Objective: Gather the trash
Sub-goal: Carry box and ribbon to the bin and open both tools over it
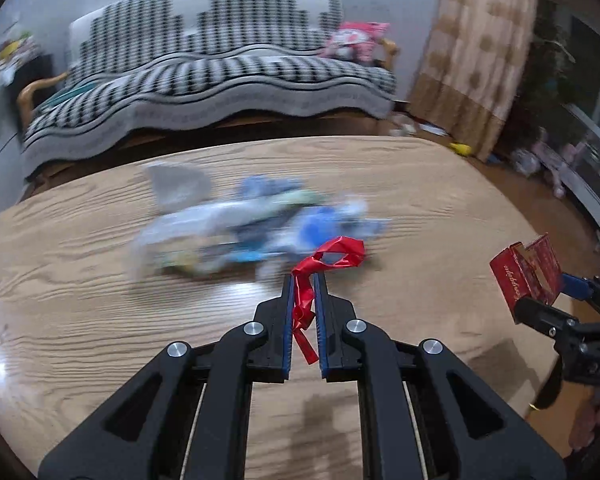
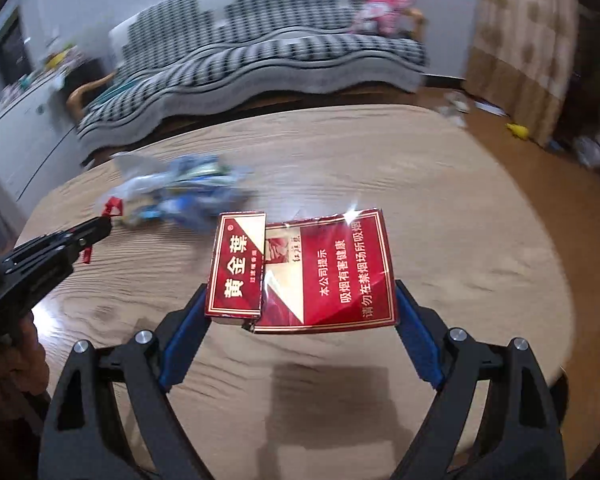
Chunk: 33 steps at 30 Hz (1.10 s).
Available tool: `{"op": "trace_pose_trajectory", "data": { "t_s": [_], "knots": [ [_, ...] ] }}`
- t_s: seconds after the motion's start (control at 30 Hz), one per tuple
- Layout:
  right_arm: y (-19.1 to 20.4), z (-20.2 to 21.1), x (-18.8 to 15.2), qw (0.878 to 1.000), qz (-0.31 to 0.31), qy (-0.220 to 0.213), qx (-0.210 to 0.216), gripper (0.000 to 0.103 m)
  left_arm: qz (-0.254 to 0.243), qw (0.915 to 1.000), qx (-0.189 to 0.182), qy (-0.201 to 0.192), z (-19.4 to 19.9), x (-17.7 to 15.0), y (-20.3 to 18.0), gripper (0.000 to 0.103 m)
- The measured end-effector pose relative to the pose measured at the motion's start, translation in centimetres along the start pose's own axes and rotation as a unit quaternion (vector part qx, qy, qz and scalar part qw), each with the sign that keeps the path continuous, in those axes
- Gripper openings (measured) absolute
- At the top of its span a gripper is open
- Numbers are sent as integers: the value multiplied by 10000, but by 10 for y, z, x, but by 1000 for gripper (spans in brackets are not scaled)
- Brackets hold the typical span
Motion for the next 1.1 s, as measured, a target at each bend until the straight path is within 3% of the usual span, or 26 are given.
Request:
{"op": "trace_pose_trajectory", "data": {
  "t_s": [0.3, 0.6, 0.8, 1.1],
  "knots": [
    [-165, 66, -65, 9899, -1158, -47, -815, 84, -913, 9900, -1064, 143, -12, -26, -169, 9],
    [-293, 107, -146, 9661, -2174, 240, -1372, 84, -1766, 9634, -1964, 452, -16, -75, -311, 9],
    [-347, 105, -189, 9464, -2825, 623, -1436, 84, -2171, 9476, -2261, 619, -18, -100, -359, 9],
    [-369, 107, -205, 9390, -3056, 701, -1410, 84, -2298, 9397, -2419, 751, -29, -108, -391, 9]
  ]
}}
Point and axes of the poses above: each gripper's, at about its wrist camera, not at the fingertips, and z roughly against the way its jaws point, y to its left, x to its top, the point moved 1 cm from there along -z, roughly the way its jaws point, and after that the axes turned 3 degrees about z, right-handed, at the moved point
